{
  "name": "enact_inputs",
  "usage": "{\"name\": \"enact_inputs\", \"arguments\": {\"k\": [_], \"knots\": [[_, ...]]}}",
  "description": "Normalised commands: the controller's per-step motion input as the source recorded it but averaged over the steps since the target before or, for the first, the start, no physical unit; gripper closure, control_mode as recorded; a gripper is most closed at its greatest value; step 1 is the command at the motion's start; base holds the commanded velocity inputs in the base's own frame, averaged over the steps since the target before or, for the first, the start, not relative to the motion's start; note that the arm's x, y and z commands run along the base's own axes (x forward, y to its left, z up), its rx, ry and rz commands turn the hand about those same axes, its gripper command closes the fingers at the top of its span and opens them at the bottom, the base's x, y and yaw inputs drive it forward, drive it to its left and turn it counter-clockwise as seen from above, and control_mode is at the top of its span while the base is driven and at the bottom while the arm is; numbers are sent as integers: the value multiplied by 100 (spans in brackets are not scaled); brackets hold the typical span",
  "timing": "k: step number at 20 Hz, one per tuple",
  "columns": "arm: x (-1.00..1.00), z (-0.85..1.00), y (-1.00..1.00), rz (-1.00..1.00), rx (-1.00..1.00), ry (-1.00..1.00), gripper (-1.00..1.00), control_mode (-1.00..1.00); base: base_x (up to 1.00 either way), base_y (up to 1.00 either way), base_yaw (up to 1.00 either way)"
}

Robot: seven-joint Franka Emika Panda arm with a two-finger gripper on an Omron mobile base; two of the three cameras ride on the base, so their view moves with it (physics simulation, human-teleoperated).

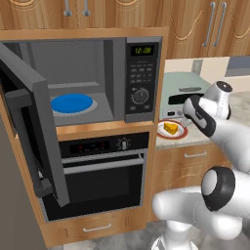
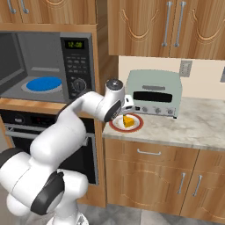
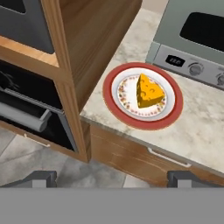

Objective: Pick the cheese from the counter and place it in the microwave. Then turn on the microwave.

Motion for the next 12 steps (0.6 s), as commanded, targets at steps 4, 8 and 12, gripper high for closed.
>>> {"name": "enact_inputs", "arguments": {"k": [4,8,12], "knots": [[21,-14,-5,0,0,0,-100,-100,0,0,0],[23,-15,-6,1,0,0,-100,-100,0,0,0],[24,-14,-6,1,0,1,-100,-100,0,0,0]]}}
